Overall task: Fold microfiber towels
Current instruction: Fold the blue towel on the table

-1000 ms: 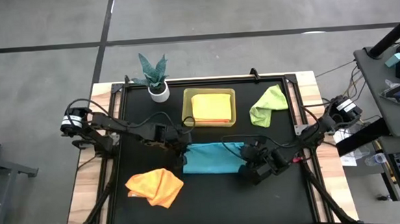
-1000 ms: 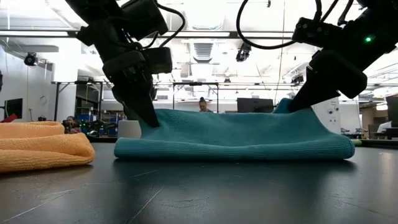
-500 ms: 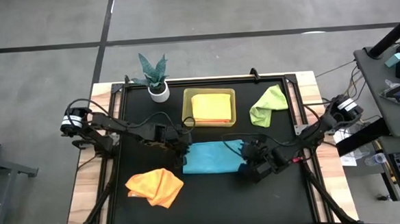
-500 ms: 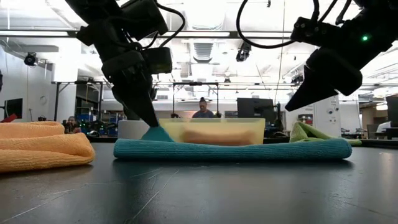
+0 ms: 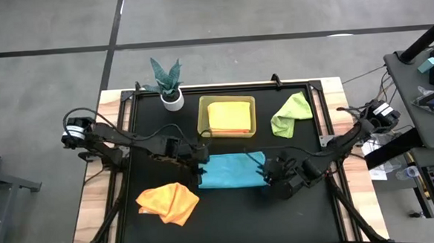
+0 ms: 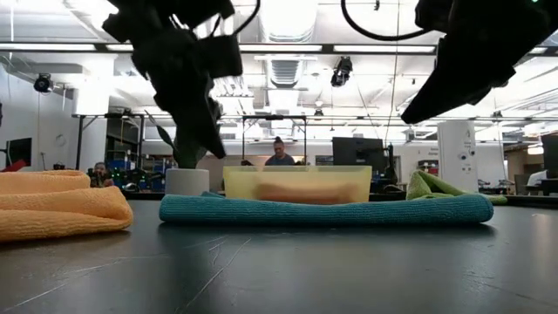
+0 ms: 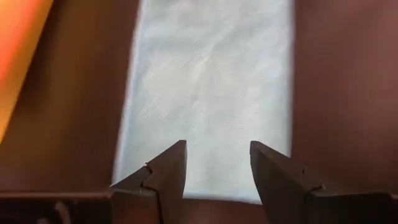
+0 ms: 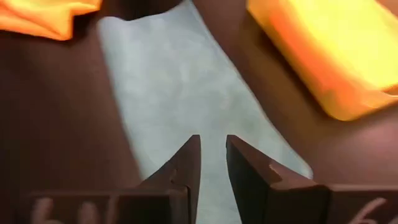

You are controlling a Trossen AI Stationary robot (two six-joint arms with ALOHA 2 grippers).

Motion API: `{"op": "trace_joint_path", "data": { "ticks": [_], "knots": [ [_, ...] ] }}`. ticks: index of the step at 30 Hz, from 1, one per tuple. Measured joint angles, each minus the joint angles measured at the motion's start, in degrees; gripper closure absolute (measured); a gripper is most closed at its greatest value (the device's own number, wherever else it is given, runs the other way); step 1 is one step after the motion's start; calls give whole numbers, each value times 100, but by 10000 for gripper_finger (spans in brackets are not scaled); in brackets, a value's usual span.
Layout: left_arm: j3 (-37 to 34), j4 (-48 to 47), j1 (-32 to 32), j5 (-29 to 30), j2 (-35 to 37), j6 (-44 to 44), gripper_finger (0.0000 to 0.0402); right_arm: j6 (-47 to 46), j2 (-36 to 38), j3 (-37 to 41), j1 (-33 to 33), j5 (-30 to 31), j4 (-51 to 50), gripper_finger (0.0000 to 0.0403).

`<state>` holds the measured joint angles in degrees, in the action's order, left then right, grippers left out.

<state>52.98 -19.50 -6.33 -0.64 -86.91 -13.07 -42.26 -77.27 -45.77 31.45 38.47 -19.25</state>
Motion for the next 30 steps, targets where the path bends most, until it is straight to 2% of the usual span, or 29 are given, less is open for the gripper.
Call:
{"op": "trace_joint_path", "data": {
  "ticks": [6,12,16,21,30],
  "knots": [
    [-12,89,-571,-12,-246,-36,240,388,-632,8,109,-103,924,373],
    [-12,334,-822,30,-775,-158,240,246,-1271,11,106,-331,854,394],
    [-4,558,-847,-105,-1239,-143,241,180,-1530,10,106,-862,876,394],
    [79,626,-837,-656,-1490,-143,263,175,-1647,-1,104,-1497,824,394],
    [177,424,-847,-745,-1233,-134,285,191,-1147,21,118,-1734,372,394]
  ]
}}
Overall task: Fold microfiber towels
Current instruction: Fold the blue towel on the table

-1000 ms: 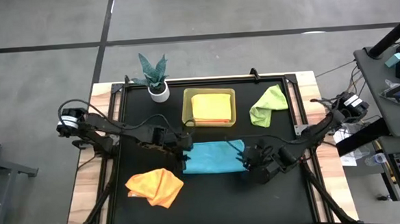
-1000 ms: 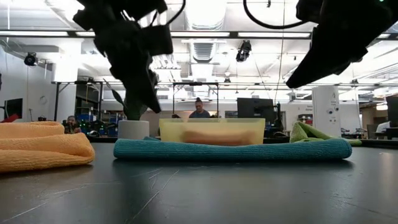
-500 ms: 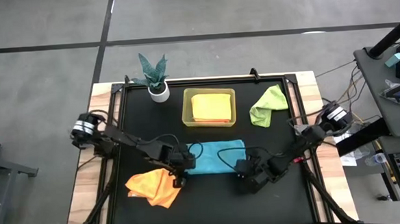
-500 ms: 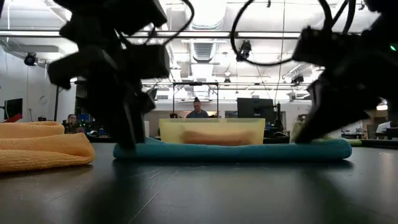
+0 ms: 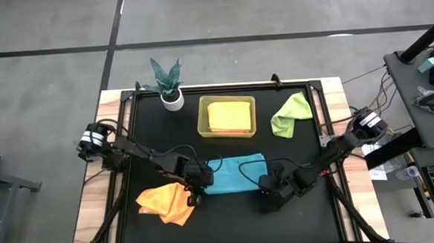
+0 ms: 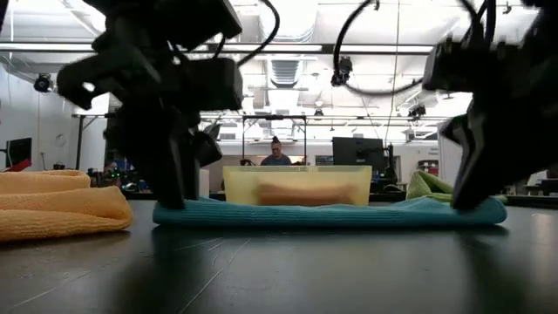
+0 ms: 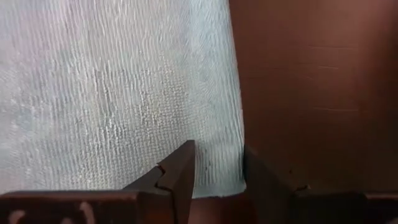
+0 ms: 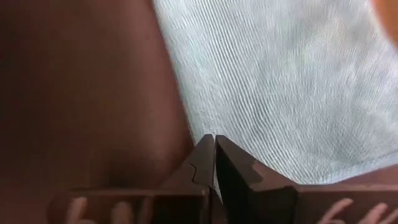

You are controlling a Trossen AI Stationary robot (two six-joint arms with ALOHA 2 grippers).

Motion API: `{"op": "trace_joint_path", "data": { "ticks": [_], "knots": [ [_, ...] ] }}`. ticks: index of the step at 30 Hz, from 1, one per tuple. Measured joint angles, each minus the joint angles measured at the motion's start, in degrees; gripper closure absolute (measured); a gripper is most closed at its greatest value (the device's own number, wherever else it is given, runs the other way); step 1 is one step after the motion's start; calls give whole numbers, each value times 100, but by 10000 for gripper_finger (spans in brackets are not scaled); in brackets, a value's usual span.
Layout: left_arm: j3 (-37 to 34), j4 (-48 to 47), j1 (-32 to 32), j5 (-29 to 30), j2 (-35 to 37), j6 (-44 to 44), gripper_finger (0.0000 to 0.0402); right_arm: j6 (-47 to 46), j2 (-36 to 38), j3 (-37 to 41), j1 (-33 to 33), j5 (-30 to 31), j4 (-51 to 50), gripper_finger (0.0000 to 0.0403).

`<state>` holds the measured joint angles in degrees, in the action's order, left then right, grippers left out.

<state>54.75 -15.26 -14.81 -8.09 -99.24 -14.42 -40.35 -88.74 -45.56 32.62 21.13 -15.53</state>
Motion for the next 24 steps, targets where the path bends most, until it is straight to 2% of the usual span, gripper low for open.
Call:
{"op": "trace_joint_path", "data": {
  "ticks": [5,8,15,19,24],
  "knots": [
    [90,165,0,667,244,120,286,366,449,3,0,40,-102,394],
    [89,720,28,1157,307,219,286,826,674,9,-43,154,-29,393],
    [87,2491,87,1315,468,397,286,2535,1075,54,-520,804,602,362],
    [49,3253,-67,1366,427,270,286,3344,1102,107,-738,574,1032,343],
    [-2,3351,-208,1505,293,-33,286,3458,1036,145,-881,-98,764,334]
  ]
}}
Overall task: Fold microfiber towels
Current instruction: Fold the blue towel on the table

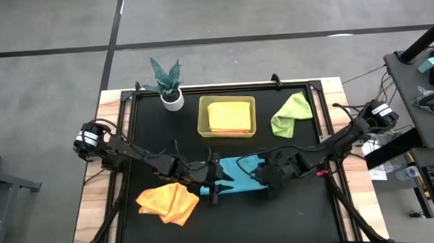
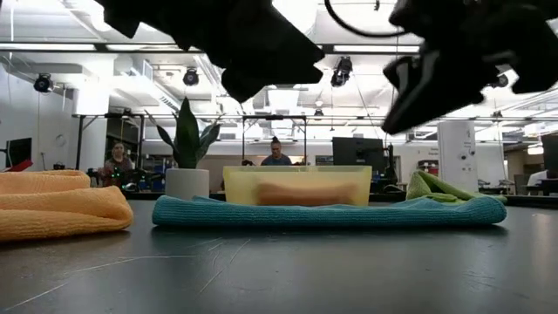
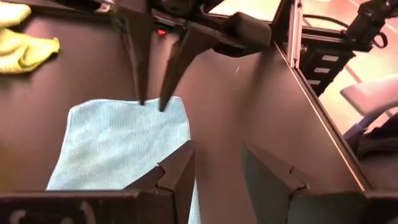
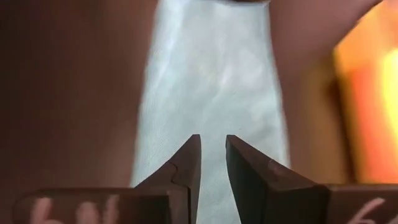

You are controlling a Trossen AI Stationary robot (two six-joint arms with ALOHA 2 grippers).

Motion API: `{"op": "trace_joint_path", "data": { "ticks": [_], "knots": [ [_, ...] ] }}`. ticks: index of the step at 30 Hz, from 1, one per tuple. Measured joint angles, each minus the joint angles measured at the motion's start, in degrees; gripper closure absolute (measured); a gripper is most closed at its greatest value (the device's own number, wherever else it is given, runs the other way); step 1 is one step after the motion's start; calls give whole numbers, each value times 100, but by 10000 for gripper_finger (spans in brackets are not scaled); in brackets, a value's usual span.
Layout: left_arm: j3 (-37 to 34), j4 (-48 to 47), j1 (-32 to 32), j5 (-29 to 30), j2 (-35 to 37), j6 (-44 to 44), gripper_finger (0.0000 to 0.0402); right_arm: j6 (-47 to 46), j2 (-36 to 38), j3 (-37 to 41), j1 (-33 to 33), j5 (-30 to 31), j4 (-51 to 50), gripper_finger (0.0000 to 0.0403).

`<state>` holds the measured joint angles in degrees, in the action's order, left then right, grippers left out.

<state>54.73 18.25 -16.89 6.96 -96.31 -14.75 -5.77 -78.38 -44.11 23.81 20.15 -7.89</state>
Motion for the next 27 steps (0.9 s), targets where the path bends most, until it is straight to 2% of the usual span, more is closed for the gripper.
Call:
{"op": "trace_joint_path", "data": {
  "ticks": [4,10,13,16,21,23,27],
  "knots": [
    [-108,-24,-12,50,-112,-552,286,-444,-74,171,-49,-416,-222,342],
    [-198,-136,-10,157,-437,-1199,286,-2264,148,266,-47,-414,-1476,358],
    [-204,-256,-1,214,-582,-1342,286,-3374,532,251,-46,-551,-2219,348],
    [-215,-285,14,273,-683,-1352,286,-4076,945,449,4,-510,-2438,328],
    [-227,-648,42,257,-704,-1580,286,-4518,1373,898,-37,-508,-1622,287],
    [-202,-650,42,207,-686,-1855,286,-4482,1447,996,-44,-464,-1251,273],
    [-171,-604,-43,131,-597,-1789,286,-4188,1452,1208,-33,-60,-644,249]
  ]
}}
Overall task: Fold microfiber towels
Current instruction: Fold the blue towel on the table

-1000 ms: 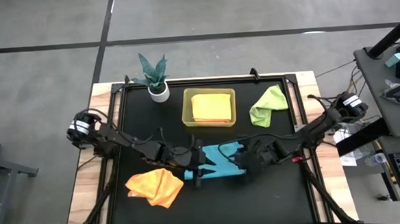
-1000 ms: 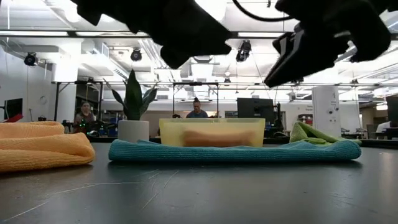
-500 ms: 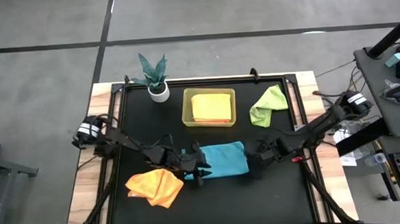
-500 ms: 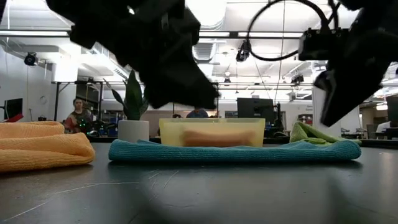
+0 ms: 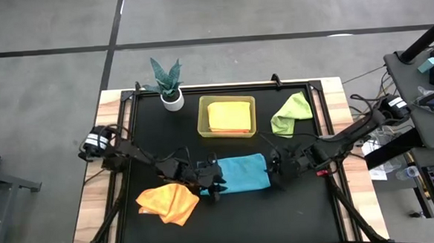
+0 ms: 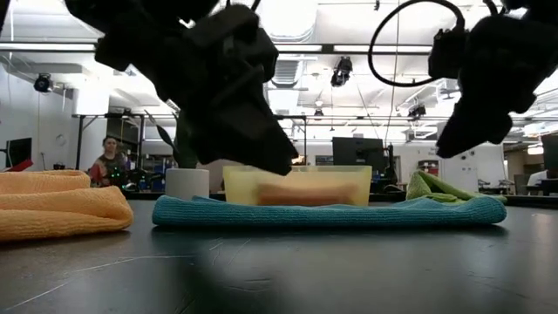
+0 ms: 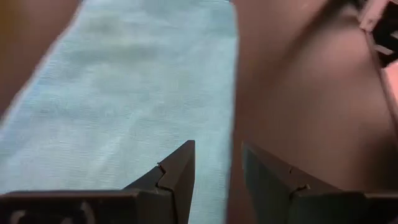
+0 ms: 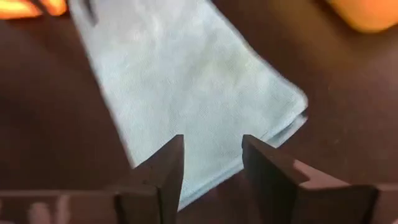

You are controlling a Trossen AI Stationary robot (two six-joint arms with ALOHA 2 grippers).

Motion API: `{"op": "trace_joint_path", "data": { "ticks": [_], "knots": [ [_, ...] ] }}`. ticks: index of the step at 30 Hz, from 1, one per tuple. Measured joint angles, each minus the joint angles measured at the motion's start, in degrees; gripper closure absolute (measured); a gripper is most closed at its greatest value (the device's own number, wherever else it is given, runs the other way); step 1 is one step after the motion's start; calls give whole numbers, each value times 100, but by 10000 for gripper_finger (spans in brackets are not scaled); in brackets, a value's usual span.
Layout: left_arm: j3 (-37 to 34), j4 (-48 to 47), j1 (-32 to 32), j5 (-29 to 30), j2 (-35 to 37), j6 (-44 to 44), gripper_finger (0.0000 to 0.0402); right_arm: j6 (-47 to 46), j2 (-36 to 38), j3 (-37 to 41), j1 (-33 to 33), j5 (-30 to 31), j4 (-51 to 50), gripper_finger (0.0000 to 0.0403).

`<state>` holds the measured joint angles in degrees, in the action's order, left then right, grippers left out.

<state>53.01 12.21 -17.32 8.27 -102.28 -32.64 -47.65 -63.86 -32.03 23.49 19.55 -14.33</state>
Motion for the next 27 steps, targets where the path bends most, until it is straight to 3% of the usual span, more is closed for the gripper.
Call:
{"op": "trace_joint_path", "data": {
  "ticks": [3,12,16,27],
  "knots": [
    [2,-34,-21,-7,-2,18,286,103,-40,154,-2,209,338,237],
    [109,-54,134,-61,12,-3,285,150,-43,328,95,-56,408,218],
    [235,-23,146,-59,28,0,285,369,-46,354,87,224,405,218],
    [181,-546,149,-48,28,-9,285,-972,-87,628,215,218,398,218]
  ]
}}
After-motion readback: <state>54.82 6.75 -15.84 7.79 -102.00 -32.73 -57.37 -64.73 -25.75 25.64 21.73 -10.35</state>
